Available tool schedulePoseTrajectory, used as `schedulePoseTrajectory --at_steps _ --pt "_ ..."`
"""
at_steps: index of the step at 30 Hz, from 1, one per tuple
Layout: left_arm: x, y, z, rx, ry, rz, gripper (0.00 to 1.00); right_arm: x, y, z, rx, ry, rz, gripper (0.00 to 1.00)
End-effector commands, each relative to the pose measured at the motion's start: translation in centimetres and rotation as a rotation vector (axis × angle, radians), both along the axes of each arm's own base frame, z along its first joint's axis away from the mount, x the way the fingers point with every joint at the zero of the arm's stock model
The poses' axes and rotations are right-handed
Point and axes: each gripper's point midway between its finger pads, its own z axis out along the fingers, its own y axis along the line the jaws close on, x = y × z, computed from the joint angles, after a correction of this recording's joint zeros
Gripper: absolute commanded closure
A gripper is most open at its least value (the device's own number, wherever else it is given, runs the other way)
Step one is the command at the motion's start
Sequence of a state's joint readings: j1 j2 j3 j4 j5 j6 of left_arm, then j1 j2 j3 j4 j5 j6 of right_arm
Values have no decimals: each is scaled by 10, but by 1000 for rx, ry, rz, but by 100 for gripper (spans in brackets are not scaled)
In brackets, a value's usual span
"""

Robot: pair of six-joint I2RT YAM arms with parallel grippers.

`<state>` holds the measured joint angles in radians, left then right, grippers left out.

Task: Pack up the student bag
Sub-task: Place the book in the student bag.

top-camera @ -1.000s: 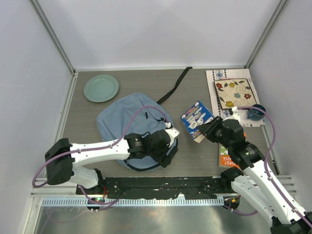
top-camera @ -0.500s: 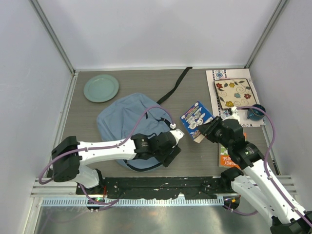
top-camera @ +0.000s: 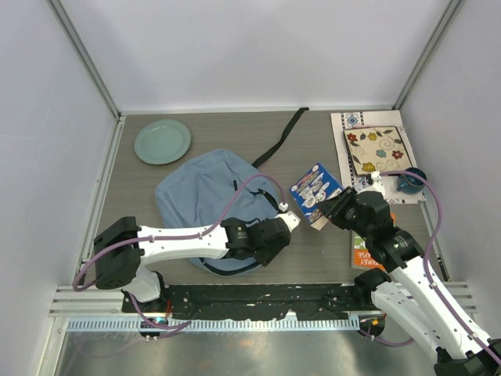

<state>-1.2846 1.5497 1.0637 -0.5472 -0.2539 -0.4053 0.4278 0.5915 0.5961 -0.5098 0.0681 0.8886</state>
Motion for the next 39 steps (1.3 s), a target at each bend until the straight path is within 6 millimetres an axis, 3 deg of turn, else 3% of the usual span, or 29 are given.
schedulePoseTrajectory --at_steps 1,5,10,14,18,21,31,37,39 --pt "4 -10 9 -8 -39 -16 52 13 3 31 40 -115 -7 98" --pt "-1 -13 9 -12 -30 -27 40 13 3 30 39 -114 -9 98" --pt "-2 -15 4 -1 -31 -19 44 13 3 28 40 -110 -8 98" --pt "-1 -14 0 21 -33 -8 63 12 3 27 41 -106 -6 98" --pt "-1 -17 1 20 -32 -14 91 13 2 31 24 -114 0 98" --pt "-2 -20 8 3 -33 -17 100 13 3 29 33 -106 -2 98" --pt "9 -16 50 -102 -112 15 100 10 5 27 56 -105 1 98" --pt "7 -27 61 -217 -45 39 100 9 7 23 54 -89 13 98" --pt "17 -28 64 -271 -35 83 100 9 7 22 52 -87 16 98"
